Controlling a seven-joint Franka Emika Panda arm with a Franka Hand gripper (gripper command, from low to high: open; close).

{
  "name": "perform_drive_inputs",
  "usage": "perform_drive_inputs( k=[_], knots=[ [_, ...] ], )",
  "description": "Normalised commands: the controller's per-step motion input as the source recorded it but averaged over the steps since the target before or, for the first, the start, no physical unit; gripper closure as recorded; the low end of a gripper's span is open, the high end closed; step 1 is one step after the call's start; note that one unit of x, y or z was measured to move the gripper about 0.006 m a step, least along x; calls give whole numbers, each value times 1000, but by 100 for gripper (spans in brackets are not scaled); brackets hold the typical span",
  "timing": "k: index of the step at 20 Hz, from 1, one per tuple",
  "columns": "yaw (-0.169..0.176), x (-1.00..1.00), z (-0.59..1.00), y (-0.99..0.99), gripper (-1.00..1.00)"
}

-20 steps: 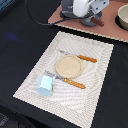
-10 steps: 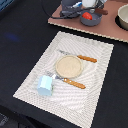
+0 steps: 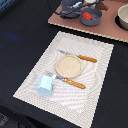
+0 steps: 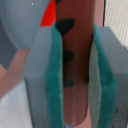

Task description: Interact with the objects in diverse but meaningful ways.

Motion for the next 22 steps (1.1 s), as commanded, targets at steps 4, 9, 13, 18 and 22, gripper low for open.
perform_drive_inputs(
  k=[4, 9, 13, 18, 22],
  knots=[
    [73, -169, -146, 397, 100],
    [69, -151, -122, 383, 100],
    [46, -91, -109, 275, 100],
    [25, -21, -81, 134, 100],
    [18, 6, -16, 44, 100]
  ],
)
